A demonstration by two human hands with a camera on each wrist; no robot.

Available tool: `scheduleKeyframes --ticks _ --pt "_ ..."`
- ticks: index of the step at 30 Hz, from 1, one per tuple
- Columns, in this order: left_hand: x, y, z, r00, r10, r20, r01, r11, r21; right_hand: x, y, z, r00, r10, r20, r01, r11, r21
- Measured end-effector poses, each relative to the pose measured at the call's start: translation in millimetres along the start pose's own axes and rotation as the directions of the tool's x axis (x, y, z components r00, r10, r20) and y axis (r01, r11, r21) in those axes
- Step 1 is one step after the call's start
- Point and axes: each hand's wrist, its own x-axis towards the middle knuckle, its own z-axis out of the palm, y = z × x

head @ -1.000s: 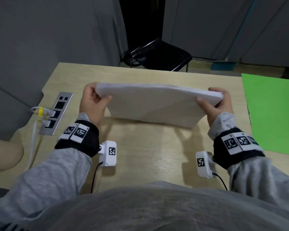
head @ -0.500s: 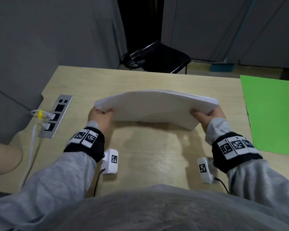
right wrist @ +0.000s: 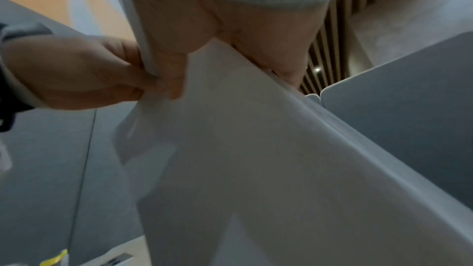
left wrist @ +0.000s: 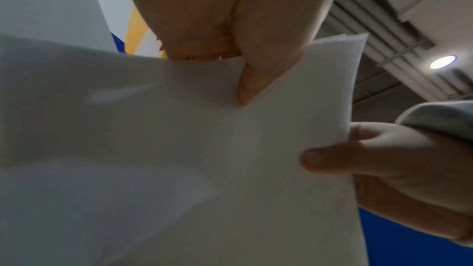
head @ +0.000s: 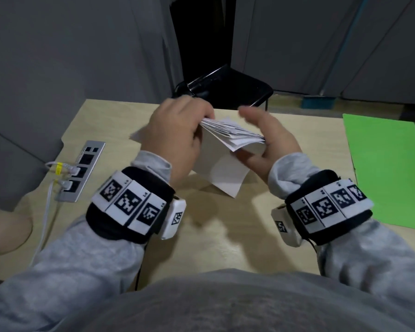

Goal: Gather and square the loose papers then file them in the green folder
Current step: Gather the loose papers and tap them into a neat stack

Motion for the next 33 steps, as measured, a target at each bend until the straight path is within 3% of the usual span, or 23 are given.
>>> scheduleKeyframes --ticks 3,6,9,13,16,18,19,20,22,24,29,31,33 --pt "-2.6 -3.1 -1.8 1.000 -0.016 -0.007 0.015 1.000 -0.004 -2.6 2.4 -1.6 0.999 0.025 -0.023 -0.023 0.996 0.091" --pt "-5.1 -30.3 -5.5 0.989 -0.148 -0.002 0.148 0.987 0.055 -2.6 5.7 -10.6 0.976 0.194 -0.104 -0.155 0.942 0.297" --pt "-7.6 -44.2 -7.9 0.981 -0.190 0.029 0.188 0.981 0.037 -1.8 12.0 -17.7 0.937 0.313 -0.156 -0.214 0.866 0.452" --pt "-2.3 -30.1 -14.2 0.931 -0.328 -0.157 0.287 0.928 -0.238 -1.9 9.8 -21.9 0.911 0.363 -0.196 -0.197 0.801 0.565" --pt "6.0 -22.3 -23.5 0.883 -0.388 -0.263 0.173 0.790 -0.588 -2.8 4.6 -26.3 0.889 0.371 -0.270 -0.088 0.715 0.693" --pt "7.3 -23.3 -22.8 0.917 -0.361 -0.167 0.139 0.684 -0.716 -4.9 5.3 -25.8 0.887 0.384 -0.258 -0.090 0.690 0.718" --pt "6.1 -24.9 -18.0 0.931 -0.359 -0.071 0.193 0.646 -0.739 -6.4 7.5 -23.2 0.891 0.390 -0.231 -0.127 0.703 0.700" --pt "3.1 -26.3 -11.2 0.927 -0.374 0.033 0.278 0.623 -0.731 -7.6 10.3 -19.3 0.900 0.392 -0.190 -0.182 0.735 0.653" --pt "-5.3 -28.4 3.9 0.875 -0.452 0.173 0.452 0.635 -0.627 -9.4 15.0 -11.2 0.911 0.401 -0.092 -0.301 0.802 0.516" --pt "-10.1 -26.9 11.2 0.835 -0.517 0.191 0.535 0.679 -0.502 -9.4 15.5 -7.9 0.898 0.433 -0.082 -0.347 0.810 0.473" --pt "2.5 -17.5 -5.6 0.889 -0.458 0.018 0.368 0.689 -0.624 -9.0 1.5 -18.3 0.889 0.394 -0.232 -0.136 0.712 0.689" --pt "-0.4 -22.0 -5.8 0.894 -0.445 0.059 0.362 0.636 -0.682 -9.5 4.6 -19.0 0.897 0.390 -0.208 -0.135 0.690 0.711" --pt "-10.5 -29.7 4.0 0.863 -0.472 0.180 0.450 0.556 -0.699 -11.4 12.4 -12.5 0.900 0.422 -0.112 -0.265 0.732 0.627"
